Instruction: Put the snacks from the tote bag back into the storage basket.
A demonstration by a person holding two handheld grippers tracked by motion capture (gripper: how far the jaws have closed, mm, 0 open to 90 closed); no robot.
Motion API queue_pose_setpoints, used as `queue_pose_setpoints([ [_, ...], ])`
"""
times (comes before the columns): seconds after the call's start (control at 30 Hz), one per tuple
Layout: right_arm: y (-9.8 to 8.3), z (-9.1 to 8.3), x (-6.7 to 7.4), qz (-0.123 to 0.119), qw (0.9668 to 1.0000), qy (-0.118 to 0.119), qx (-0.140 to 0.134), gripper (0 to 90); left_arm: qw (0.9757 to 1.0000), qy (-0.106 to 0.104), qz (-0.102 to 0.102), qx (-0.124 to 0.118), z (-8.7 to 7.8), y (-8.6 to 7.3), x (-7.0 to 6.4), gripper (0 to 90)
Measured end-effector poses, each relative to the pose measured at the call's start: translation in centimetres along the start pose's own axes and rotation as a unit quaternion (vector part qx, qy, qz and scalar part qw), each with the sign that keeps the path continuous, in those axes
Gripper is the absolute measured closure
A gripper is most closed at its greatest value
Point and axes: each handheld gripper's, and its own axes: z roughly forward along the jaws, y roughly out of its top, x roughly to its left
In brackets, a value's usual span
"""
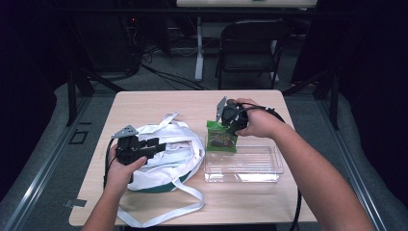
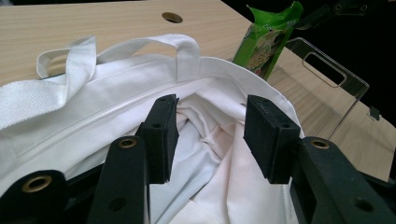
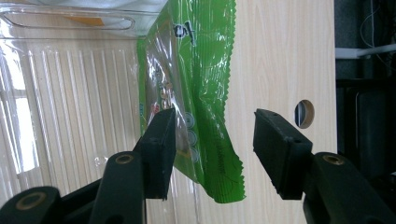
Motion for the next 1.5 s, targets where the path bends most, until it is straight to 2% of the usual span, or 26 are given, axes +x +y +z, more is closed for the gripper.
queue_pose_setpoints([
  [0.13, 0.0, -0.2, -0.1, 0.003, 1.0, -0.001, -0.006, 48.8, 1.0, 0.001, 0.0, 0.0, -0.1, 0.1, 0.0, 54.5],
  [0.47, 0.2, -1.3, -0.1, 0.029, 0.9991, 0.007, -0.031, 48.2, 1.0, 0.003, -0.003, -0.006, -0.2, 0.1, 0.2, 54.5],
  [0.6, 0.2, -1.5, -0.2, 0.044, 0.998, 0.012, -0.043, 48.2, 1.0, 0.003, -0.004, -0.006, -0.3, 0.2, 0.2, 54.5],
  [0.67, 0.1, -1.6, -0.1, 0.062, 0.9962, 0.02, -0.059, 47.6, 1.0, 0.004, -0.005, -0.008, -0.3, 0.2, 0.2, 54.5],
  [0.77, 0.0, -1.7, -0.1, 0.067, 0.9956, 0.016, -0.063, 46.3, 0.9999, 0.004, -0.006, -0.009, -0.3, 0.2, 0.3, 54.5],
  [0.87, -0.1, -2.0, -0.1, 0.095, 0.9922, 0.021, -0.078, 46.3, 1.0, 0.003, -0.005, -0.008, -0.3, 0.1, 0.3, 54.5],
  [0.9, -0.1, -2.0, -0.1, 0.095, 0.9922, 0.021, -0.078, 46.3, 0.9999, 0.004, -0.006, -0.009, -0.3, 0.1, 0.3, 54.5],
  [0.93, -0.1, -2.0, -0.1, 0.103, 0.9909, 0.023, -0.084, 46.4, 0.9999, 0.004, -0.006, -0.009, -0.3, 0.1, 0.3, 54.5],
  [1.07, 0.0, -2.5, -0.3, 0.118, 0.9886, 0.014, -0.092, 49.2, 0.9999, 0.004, -0.007, -0.01, -0.3, 0.1, 0.3, 54.5],
  [1.13, 0.0, -2.7, -0.4, 0.133, 0.9856, 0.011, -0.104, 49.5, 0.9999, 0.002, -0.006, -0.009, -0.3, 0.1, 0.3, 54.5],
  [1.23, -0.1, -2.8, -0.4, 0.167, 0.9789, 0.009, -0.117, 49.6, 0.9999, 0.002, -0.006, -0.01, -0.2, 0.1, 0.3, 54.4],
  [1.27, -0.1, -2.9, -0.4, 0.17, 0.979, 0.004, -0.113, 49.6, 0.9999, 0.002, -0.006, -0.011, -0.2, 0.1, 0.3, 54.4],
  [1.33, -0.1, -2.8, -0.3, 0.181, 0.9764, 0.002, -0.117, 50.0, 0.9999, 0.003, -0.007, -0.011, -0.3, 0.1, 0.3, 54.4],
  [1.37, -0.1, -2.9, -0.4, 0.182, 0.9773, -0.006, -0.109, 50.4, 0.9999, 0.003, -0.009, -0.012, -0.3, 0.1, 0.3, 54.4],
  [1.4, -0.1, -2.9, -0.4, 0.187, 0.9761, -0.009, -0.111, 50.7, 0.9999, 0.003, -0.009, -0.013, -0.3, 0.1, 0.3, 54.4],
  [1.43, -0.1, -2.9, -0.5, 0.195, 0.9735, -0.008, -0.119, 50.9, 0.9999, 0.003, -0.008, -0.013, -0.3, 0.1, 0.3, 54.4],
  [1.5, 0.0, -3.1, -0.6, 0.205, 0.9715, -0.01, -0.119, 50.9, 0.9999, 0.003, -0.008, -0.013, -0.3, 0.1, 0.3, 54.4],
])
